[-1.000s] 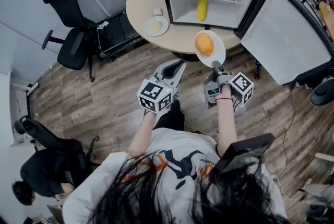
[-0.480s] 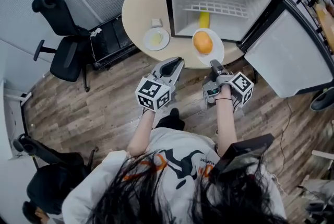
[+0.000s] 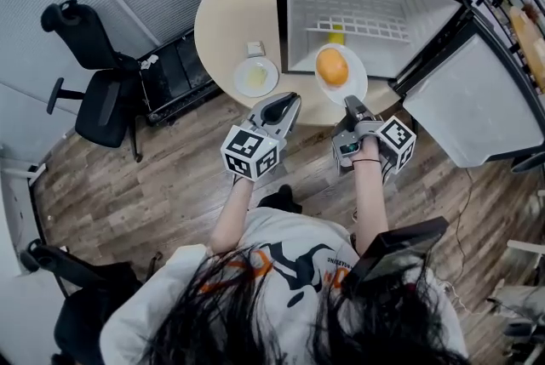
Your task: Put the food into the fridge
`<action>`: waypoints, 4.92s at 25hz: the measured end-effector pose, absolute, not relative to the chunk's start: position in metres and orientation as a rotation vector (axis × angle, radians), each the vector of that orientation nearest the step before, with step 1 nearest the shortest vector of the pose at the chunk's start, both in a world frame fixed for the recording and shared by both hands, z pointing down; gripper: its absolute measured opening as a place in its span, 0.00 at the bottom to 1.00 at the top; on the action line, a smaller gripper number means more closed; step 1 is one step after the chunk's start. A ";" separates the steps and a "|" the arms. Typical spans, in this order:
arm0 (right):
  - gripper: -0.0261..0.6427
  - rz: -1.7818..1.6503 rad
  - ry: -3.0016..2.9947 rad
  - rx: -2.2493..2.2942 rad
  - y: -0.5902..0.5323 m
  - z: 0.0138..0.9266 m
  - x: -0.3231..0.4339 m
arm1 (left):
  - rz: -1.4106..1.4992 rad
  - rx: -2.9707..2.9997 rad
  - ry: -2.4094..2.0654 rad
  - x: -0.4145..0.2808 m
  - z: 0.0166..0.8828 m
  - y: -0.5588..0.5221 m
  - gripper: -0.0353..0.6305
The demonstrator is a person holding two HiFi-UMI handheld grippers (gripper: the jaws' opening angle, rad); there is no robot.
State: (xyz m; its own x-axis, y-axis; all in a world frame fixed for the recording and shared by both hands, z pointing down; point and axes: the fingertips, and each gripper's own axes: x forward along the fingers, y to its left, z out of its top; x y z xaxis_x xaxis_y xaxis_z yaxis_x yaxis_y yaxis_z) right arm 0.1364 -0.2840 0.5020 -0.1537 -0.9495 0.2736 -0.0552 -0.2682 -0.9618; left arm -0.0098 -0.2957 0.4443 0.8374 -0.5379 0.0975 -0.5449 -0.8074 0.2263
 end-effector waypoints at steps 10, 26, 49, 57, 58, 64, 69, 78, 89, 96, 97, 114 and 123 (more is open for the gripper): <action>0.09 -1.489 1.218 -1.387 -0.313 0.486 0.133 | 0.025 2.752 -0.780 -0.017 0.450 -0.309 0.09; 0.09 -1.532 1.303 -1.371 -0.409 0.461 0.151 | 0.020 2.696 -0.907 -0.023 0.455 -0.334 0.09; 0.10 -1.677 1.375 -1.396 -0.474 0.468 0.153 | -0.005 2.624 -1.130 -0.013 0.447 -0.357 0.09; 0.10 -1.575 1.571 -1.569 -0.486 0.462 0.163 | -0.004 2.615 -1.156 -0.012 0.447 -0.357 0.09; 0.10 -1.571 1.587 -1.590 -0.487 0.463 0.164 | -0.004 2.615 -1.157 -0.012 0.447 -0.357 0.09; 0.18 -1.523 1.679 -1.696 -0.488 0.465 0.165 | -0.011 2.613 -1.174 -0.014 0.445 -0.359 0.09; 0.31 -1.457 1.779 -1.788 -0.485 0.462 0.162 | -0.017 2.607 -1.182 -0.016 0.445 -0.361 0.09; 0.40 -1.419 1.830 -1.927 -0.478 0.469 0.161 | -0.011 2.594 -1.193 -0.024 0.448 -0.363 0.09; 0.42 -1.385 1.793 -1.919 -0.463 0.474 0.168 | -0.002 2.603 -1.162 -0.023 0.452 -0.366 0.09; 0.42 -1.394 1.876 -1.799 -0.437 0.463 0.148 | 0.009 2.619 -1.118 -0.019 0.451 -0.366 0.09; 0.42 -1.392 1.900 -1.789 -0.432 0.463 0.143 | 0.011 2.624 -1.109 -0.018 0.451 -0.365 0.09; 0.23 -1.088 2.308 -1.734 -0.364 0.454 0.062 | 0.013 2.674 -1.002 -0.040 0.446 -0.342 0.09; 0.21 -1.100 2.269 -1.777 -0.319 0.468 0.041 | 0.034 2.704 -0.877 -0.047 0.452 -0.311 0.09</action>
